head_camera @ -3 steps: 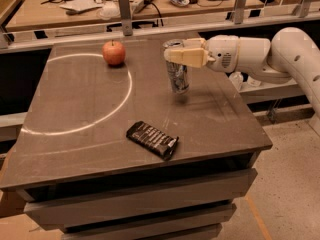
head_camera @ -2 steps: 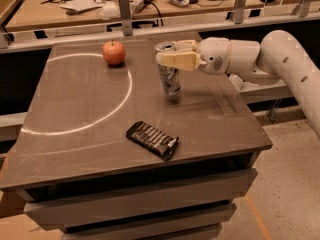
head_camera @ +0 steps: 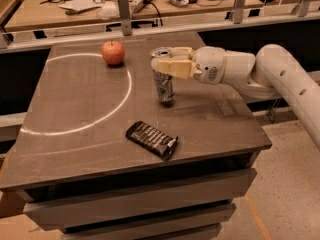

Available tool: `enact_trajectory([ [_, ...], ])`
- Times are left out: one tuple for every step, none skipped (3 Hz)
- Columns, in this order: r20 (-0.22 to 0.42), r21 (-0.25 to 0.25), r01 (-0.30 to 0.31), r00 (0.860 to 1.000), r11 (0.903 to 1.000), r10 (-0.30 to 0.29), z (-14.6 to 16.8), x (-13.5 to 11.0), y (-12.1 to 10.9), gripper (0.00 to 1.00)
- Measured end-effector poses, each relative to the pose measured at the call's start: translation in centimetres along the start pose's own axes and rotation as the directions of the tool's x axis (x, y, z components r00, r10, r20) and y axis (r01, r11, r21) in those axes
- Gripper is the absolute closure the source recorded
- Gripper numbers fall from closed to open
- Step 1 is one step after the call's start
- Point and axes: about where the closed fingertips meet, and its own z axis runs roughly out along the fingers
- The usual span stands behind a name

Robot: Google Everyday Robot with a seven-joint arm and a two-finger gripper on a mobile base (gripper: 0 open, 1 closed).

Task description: Place redbull can upright

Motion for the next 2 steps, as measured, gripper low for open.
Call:
enact_trajectory([
  [0.018, 0.032, -0.014, 1.000, 0.9994, 0.013, -0.03, 0.72, 0.41, 0.45],
  [0.014, 0.037, -0.017, 1.000, 0.9992, 0.016, 0.05, 1.25, 0.73, 0.21],
])
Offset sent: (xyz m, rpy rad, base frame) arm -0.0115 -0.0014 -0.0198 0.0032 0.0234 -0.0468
